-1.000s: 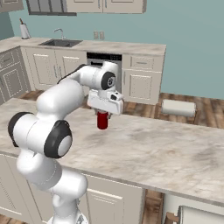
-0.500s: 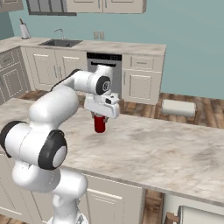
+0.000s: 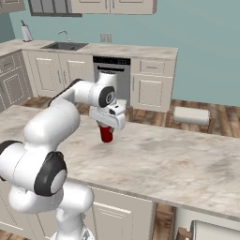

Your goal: Four empty soda cans are scattered around the kitchen. Gather all the cans and cluster them next to the stove for recycling.

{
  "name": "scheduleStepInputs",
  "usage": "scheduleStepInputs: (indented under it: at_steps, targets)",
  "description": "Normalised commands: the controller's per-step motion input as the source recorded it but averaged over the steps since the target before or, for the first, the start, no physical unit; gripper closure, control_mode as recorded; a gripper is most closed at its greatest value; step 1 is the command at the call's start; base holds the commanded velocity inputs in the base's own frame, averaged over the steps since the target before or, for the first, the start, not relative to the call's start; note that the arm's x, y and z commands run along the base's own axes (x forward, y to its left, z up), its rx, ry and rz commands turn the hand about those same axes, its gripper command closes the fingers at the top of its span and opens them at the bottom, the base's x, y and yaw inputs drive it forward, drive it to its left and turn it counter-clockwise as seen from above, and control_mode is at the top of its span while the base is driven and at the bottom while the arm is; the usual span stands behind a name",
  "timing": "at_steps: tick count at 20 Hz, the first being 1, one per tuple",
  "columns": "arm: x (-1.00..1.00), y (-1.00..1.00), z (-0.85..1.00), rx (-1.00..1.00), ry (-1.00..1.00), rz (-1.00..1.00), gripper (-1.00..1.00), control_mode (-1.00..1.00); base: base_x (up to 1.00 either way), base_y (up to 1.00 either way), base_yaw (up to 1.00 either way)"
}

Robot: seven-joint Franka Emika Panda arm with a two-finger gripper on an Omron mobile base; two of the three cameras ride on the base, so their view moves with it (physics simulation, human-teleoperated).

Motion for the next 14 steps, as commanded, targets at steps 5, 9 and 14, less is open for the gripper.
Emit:
scheduleStepInputs:
  at_steps: [5,9,14]
  targets:
    - [0.06,0.04,-0.01,-0.08,-0.21,-0.09,1.0,-1.0,0.0,0.0,0.0]
    - [0.0,0.05,-0.04,-0.02,-0.05,-0.09,1.0,-1.0,0.0,0.0,0.0]
    - [-0.04,0.0,0.01,0.0,0.1,-0.1,1.0,-1.0,0.0,0.0,0.0]
